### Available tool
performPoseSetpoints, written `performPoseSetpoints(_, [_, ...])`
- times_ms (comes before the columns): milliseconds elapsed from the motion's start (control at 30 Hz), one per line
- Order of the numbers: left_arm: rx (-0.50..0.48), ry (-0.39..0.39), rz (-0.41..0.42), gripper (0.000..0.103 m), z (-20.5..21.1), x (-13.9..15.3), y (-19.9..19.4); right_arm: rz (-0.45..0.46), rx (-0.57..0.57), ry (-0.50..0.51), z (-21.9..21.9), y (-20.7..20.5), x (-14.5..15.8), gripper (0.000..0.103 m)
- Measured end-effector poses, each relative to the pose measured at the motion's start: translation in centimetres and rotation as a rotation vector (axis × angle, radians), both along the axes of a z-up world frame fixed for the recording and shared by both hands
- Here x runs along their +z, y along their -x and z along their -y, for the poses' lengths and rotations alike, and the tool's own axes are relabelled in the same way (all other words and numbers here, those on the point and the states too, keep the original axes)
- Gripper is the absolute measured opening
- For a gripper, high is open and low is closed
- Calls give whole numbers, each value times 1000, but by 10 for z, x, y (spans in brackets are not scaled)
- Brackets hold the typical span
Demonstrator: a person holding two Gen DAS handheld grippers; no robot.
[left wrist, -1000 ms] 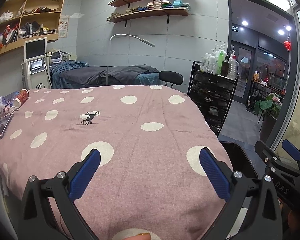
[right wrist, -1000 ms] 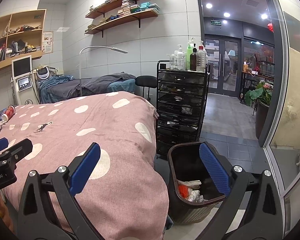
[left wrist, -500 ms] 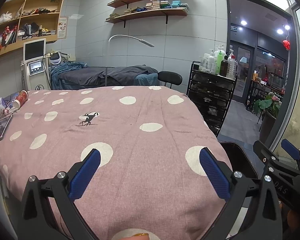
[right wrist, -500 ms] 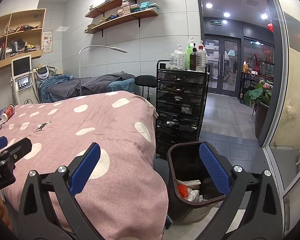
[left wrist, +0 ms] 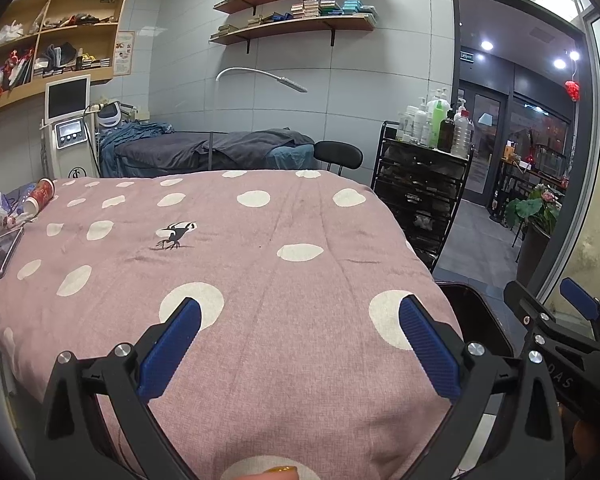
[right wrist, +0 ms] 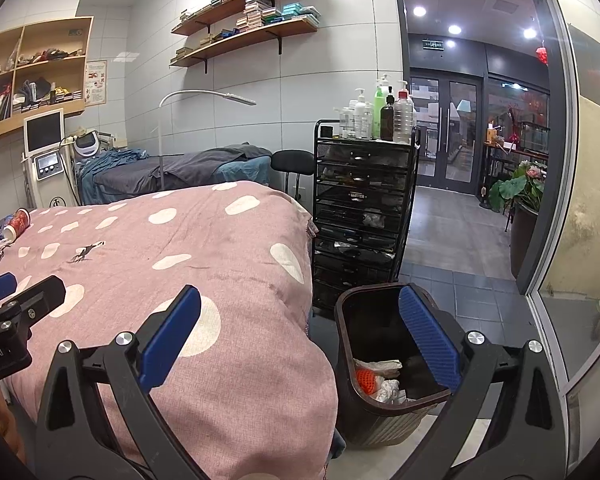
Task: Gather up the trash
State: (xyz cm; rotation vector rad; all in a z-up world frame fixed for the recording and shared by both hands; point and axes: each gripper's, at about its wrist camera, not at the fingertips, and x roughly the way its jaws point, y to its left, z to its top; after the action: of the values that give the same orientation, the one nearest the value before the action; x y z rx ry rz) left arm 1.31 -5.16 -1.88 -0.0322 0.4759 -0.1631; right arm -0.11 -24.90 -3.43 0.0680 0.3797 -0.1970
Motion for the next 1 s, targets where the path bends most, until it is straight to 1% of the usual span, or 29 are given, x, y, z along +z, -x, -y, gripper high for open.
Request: performPoseSetpoints(1000, [-7, 9, -15, 98, -2, -1, -1, -8, 1, -1, 1, 0, -3, 98])
